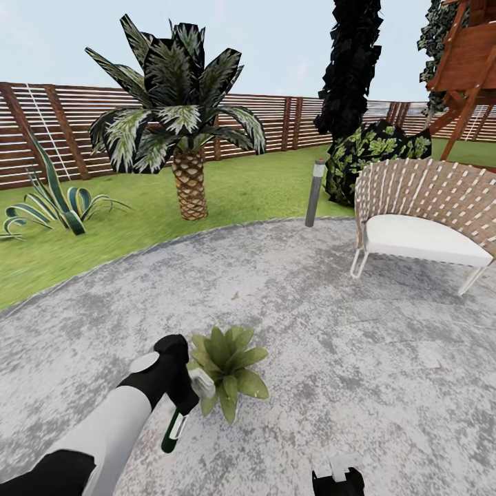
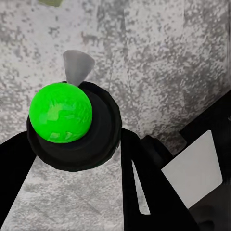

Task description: Pick up the pesticide atomizer in the garden and spray insectifuge to fully cover both potted plants in the garden.

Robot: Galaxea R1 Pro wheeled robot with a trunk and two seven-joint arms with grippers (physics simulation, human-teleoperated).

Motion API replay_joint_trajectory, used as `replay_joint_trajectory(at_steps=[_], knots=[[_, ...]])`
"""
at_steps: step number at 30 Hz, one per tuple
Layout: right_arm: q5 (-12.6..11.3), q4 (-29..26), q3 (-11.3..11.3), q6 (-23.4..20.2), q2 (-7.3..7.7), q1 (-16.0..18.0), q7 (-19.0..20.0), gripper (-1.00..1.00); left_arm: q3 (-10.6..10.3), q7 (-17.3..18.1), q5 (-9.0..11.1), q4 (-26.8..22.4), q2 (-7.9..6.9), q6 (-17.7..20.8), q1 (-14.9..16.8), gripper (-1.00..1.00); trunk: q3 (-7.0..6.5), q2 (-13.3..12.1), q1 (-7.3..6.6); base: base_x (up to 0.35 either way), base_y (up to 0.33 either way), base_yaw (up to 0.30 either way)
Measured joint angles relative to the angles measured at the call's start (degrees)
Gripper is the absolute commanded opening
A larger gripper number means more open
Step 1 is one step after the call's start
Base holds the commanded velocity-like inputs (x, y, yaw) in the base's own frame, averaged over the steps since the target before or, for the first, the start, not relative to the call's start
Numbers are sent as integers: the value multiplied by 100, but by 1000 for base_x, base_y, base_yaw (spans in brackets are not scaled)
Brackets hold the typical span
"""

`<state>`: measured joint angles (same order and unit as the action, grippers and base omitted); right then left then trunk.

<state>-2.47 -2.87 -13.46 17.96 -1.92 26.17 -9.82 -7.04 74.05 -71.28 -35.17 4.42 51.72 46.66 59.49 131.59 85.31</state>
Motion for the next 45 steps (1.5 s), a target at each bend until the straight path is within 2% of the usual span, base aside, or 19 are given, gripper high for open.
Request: replay_joint_trajectory(at_steps=[4,10,13,16,27,35,40,45], knots=[[0,0,-2,0,0,-1,0,100,-3,88,17,-25,8,9,83,-100,0,0,0,0,0,0],[0,0,3,0,0,-1,2,100,-91,638,-29,-14,-35,-3,239,-100,0,0,0,0,0,0],[0,0,-1,0,0,0,1,100,-409,739,-34,25,-54,-3,197,-100,0,0,0,0,0,0],[0,0,-4,0,0,-1,0,100,-590,752,-28,52,-62,-10,170,-100,0,0,0,0,0,0],[0,0,2,0,0,0,0,100,-635,763,-41,52,-21,-12,108,-100,0,0,-1,126,0,-2],[0,-1,-2,-2,0,-2,0,100,-615,725,-32,62,-35,-21,96,-100,0,0,0,4,0,-194],[0,0,-4,0,0,-1,0,100,-632,697,-42,98,-83,-19,-257,-100,1,0,0,0,0,-12],[0,0,-3,0,0,-1,0,100,-633,693,-46,92,-78,-21,-323,-100,0,0,0,0,0,0]])
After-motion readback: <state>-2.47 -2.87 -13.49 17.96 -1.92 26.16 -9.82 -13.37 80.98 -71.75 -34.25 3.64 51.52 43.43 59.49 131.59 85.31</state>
